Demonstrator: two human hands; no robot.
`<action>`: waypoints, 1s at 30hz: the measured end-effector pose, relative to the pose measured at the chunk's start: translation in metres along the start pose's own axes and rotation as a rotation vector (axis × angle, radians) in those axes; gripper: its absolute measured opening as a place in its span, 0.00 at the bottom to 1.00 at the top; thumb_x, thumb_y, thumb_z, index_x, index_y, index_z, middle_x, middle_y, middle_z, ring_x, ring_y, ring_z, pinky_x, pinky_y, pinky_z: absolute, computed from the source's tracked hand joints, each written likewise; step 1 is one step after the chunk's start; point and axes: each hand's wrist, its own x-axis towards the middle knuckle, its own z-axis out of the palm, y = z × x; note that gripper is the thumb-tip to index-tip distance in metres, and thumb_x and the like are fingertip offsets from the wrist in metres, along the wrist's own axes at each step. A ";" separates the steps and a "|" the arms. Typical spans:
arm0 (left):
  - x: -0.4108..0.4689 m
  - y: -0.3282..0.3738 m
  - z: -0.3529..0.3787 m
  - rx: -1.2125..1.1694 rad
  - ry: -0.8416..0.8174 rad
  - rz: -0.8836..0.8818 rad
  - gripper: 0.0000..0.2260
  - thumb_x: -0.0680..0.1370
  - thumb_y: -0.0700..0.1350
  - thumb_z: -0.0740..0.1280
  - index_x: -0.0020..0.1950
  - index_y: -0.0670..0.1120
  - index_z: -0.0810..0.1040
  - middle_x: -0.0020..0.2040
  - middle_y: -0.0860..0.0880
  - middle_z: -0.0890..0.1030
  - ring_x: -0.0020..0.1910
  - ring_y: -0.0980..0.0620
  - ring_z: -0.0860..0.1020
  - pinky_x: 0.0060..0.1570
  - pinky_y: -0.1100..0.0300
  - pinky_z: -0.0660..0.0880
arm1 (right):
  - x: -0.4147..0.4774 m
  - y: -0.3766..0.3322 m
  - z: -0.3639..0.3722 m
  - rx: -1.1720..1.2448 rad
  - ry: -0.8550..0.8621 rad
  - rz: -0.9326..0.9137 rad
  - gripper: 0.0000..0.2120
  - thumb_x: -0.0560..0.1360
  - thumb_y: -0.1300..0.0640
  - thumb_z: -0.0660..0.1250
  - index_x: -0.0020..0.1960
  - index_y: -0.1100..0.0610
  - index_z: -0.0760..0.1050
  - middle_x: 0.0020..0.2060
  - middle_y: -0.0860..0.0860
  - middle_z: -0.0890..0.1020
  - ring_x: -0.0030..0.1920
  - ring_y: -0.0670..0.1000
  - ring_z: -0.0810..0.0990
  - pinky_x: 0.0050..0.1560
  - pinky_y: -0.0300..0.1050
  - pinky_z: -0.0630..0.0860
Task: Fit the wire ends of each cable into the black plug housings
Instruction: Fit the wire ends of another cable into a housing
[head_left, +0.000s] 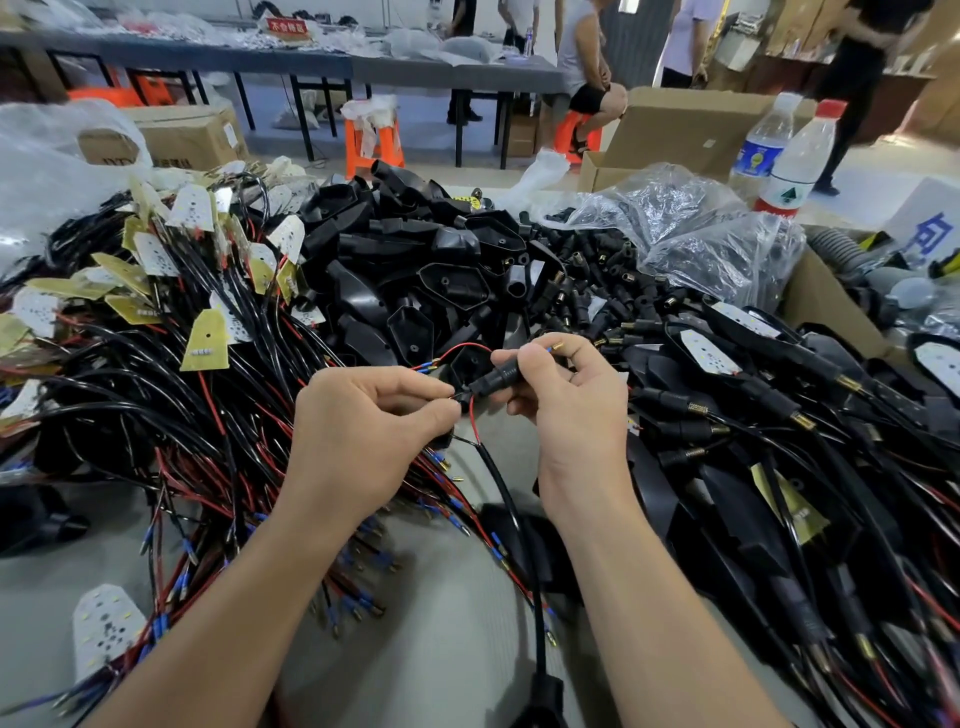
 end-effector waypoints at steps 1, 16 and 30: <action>-0.001 0.001 0.001 -0.007 0.008 0.005 0.12 0.71 0.41 0.81 0.37 0.59 0.87 0.32 0.58 0.85 0.32 0.60 0.84 0.35 0.71 0.77 | -0.001 0.000 0.001 -0.008 0.003 -0.006 0.05 0.79 0.68 0.65 0.47 0.60 0.75 0.40 0.56 0.88 0.30 0.51 0.80 0.32 0.40 0.76; 0.007 -0.007 0.002 -0.145 -0.022 -0.078 0.09 0.68 0.47 0.82 0.44 0.58 0.87 0.32 0.53 0.86 0.33 0.58 0.85 0.38 0.69 0.77 | -0.006 -0.001 0.010 0.079 -0.156 0.165 0.08 0.83 0.64 0.63 0.46 0.57 0.76 0.42 0.53 0.87 0.30 0.47 0.78 0.35 0.38 0.77; 0.009 -0.011 0.004 -0.238 -0.162 -0.155 0.10 0.75 0.37 0.76 0.39 0.51 0.89 0.35 0.45 0.87 0.34 0.52 0.84 0.37 0.65 0.79 | -0.005 -0.005 0.004 0.137 -0.047 0.180 0.10 0.82 0.64 0.65 0.42 0.57 0.75 0.41 0.55 0.88 0.29 0.48 0.81 0.33 0.38 0.74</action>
